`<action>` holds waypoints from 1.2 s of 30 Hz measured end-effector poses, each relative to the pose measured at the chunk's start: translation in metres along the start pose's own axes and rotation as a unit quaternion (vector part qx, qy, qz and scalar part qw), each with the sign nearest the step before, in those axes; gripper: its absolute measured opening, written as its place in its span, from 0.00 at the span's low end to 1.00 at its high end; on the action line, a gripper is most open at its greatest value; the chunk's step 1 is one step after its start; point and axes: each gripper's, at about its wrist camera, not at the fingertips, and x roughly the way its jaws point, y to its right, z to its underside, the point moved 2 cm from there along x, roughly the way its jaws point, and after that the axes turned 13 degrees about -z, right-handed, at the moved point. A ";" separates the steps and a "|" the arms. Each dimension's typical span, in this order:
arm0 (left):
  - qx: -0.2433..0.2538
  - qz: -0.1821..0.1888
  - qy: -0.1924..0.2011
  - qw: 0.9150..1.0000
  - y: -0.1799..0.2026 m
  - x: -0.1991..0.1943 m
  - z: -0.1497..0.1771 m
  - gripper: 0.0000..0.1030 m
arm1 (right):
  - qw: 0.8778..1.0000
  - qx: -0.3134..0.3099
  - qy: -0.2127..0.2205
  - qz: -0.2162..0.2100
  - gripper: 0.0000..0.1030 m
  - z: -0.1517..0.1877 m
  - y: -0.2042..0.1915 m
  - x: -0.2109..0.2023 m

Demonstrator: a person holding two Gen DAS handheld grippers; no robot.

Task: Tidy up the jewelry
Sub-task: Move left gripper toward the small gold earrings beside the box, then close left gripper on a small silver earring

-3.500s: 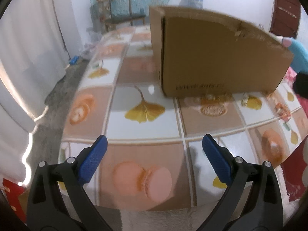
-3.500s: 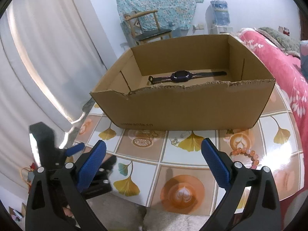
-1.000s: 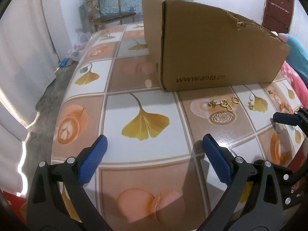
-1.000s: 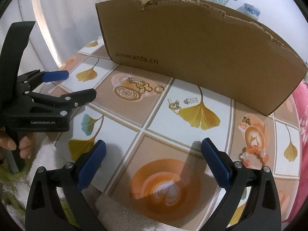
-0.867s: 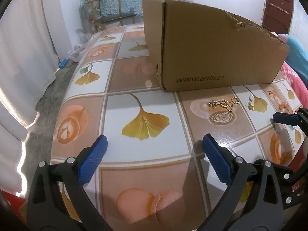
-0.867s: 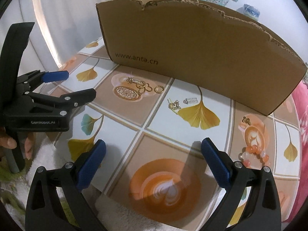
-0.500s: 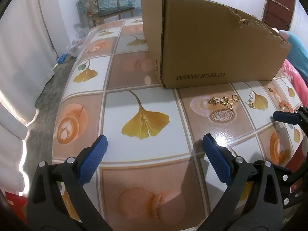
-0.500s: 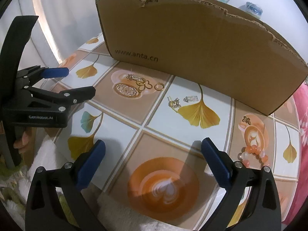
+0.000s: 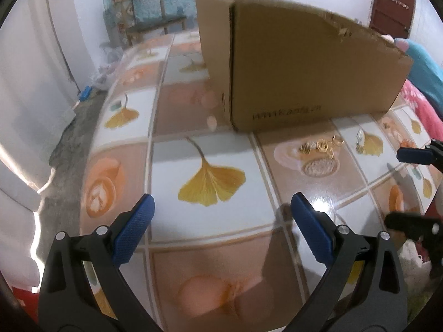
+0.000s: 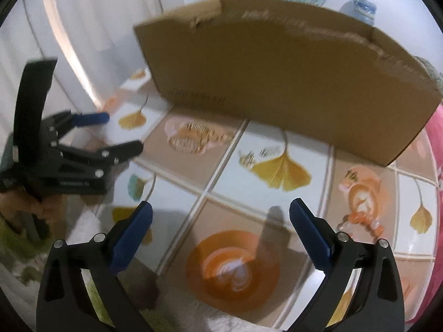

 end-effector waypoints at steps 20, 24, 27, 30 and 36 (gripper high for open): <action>0.193 0.119 0.051 0.973 0.061 0.008 -0.036 0.25 | 0.997 0.061 0.045 -0.006 0.83 -0.016 0.050 -0.022; 0.223 0.138 0.046 0.964 0.065 0.010 -0.038 0.23 | 0.996 0.071 0.045 -0.013 0.83 -0.014 0.057 -0.022; 0.251 0.132 0.053 0.957 0.070 0.009 -0.036 0.15 | 0.996 0.076 0.045 -0.013 0.83 -0.013 0.060 -0.020; 0.264 0.137 0.057 0.953 0.073 0.008 -0.036 0.09 | 0.996 0.077 0.046 -0.014 0.83 -0.016 0.062 -0.017; 0.268 0.145 0.049 0.951 0.074 0.005 -0.033 0.04 | 0.996 0.075 0.051 -0.012 0.83 -0.012 0.060 -0.023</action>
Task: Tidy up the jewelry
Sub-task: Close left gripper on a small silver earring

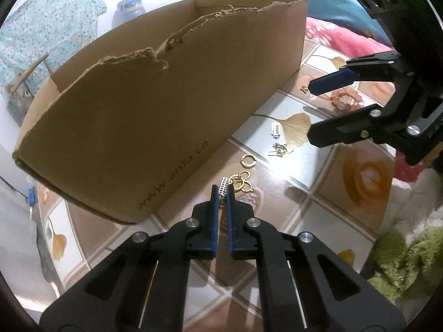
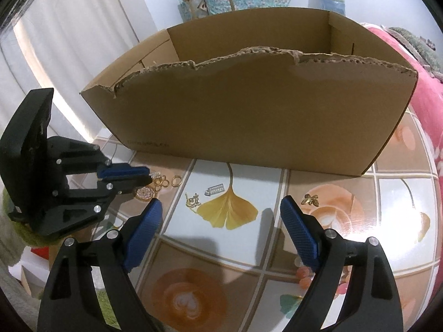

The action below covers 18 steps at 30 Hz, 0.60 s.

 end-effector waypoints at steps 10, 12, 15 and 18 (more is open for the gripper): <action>-0.062 -0.043 -0.029 0.997 -0.002 -0.010 0.017 0.04 | 1.000 0.005 0.004 0.011 0.72 -0.006 -0.004 0.003; -0.086 -0.045 -0.031 0.995 -0.006 -0.012 0.021 0.04 | 1.000 0.005 0.000 0.019 0.63 -0.008 -0.004 0.006; -0.105 -0.043 -0.030 0.993 -0.010 -0.014 0.026 0.04 | 0.999 0.008 -0.010 0.030 0.51 -0.011 -0.001 0.013; -0.107 -0.045 -0.027 0.993 -0.010 -0.015 0.028 0.04 | 0.999 0.008 -0.018 0.036 0.45 -0.015 0.002 0.019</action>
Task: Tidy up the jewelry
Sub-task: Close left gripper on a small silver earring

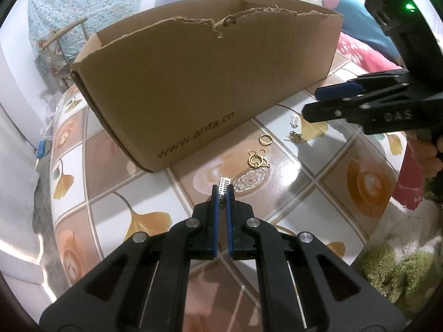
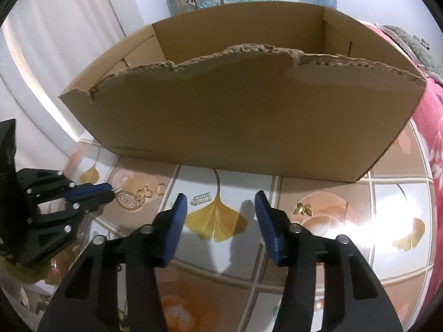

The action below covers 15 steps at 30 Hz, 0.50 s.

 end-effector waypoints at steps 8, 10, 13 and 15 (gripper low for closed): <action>0.007 -0.003 0.008 1.000 0.004 0.001 0.002 0.04 | 0.999 -0.033 -0.019 0.008 0.34 -0.004 -0.008 0.016; 0.005 -0.002 0.008 1.000 0.006 0.000 0.002 0.04 | 0.999 -0.044 -0.022 0.009 0.33 -0.005 -0.012 0.018; 0.005 -0.002 0.009 1.000 0.007 -0.001 0.003 0.04 | 0.998 -0.061 -0.029 0.012 0.30 -0.006 -0.017 0.021; 0.007 -0.002 0.009 1.000 0.007 -0.001 0.003 0.04 | 0.997 -0.072 -0.033 0.016 0.27 -0.006 -0.020 0.023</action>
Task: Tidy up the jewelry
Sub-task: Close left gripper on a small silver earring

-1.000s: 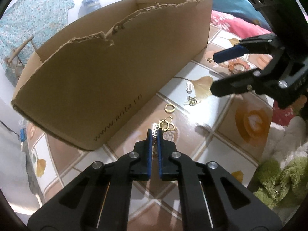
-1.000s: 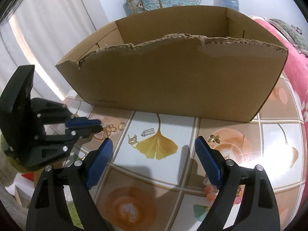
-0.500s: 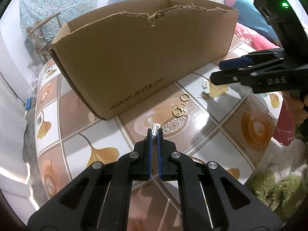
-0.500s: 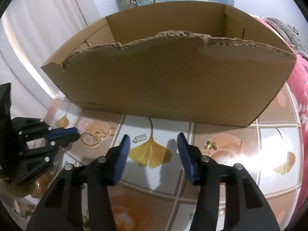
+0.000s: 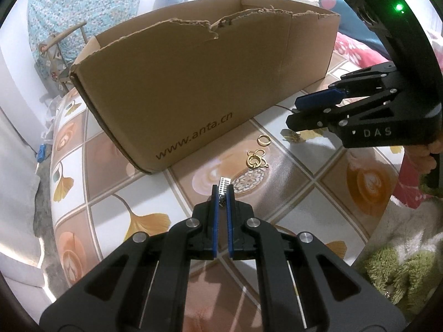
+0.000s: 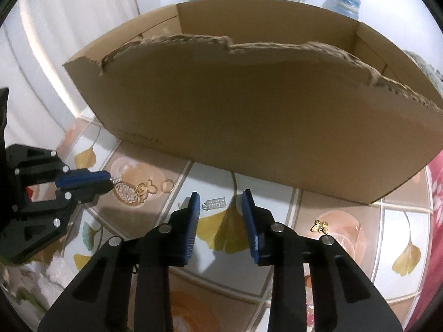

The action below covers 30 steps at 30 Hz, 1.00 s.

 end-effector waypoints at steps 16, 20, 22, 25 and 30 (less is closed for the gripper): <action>0.000 0.005 0.001 1.000 0.001 0.001 -0.003 0.04 | 1.000 -0.016 -0.012 -0.007 0.15 -0.006 -0.015 0.007; 0.001 0.005 0.004 1.000 0.001 0.001 -0.001 0.04 | 1.000 -0.003 -0.007 -0.016 0.15 -0.008 -0.014 0.008; 0.002 0.007 0.006 1.000 0.001 0.001 -0.001 0.04 | 1.000 0.000 -0.006 -0.019 0.15 -0.008 -0.015 0.009; 0.006 0.008 0.010 1.000 0.004 -0.001 0.000 0.04 | 1.000 0.002 -0.006 -0.020 0.15 -0.009 -0.014 0.008; 0.013 0.002 0.023 1.000 0.007 -0.009 -0.001 0.04 | 1.000 0.002 0.008 -0.020 0.15 -0.006 -0.009 -0.003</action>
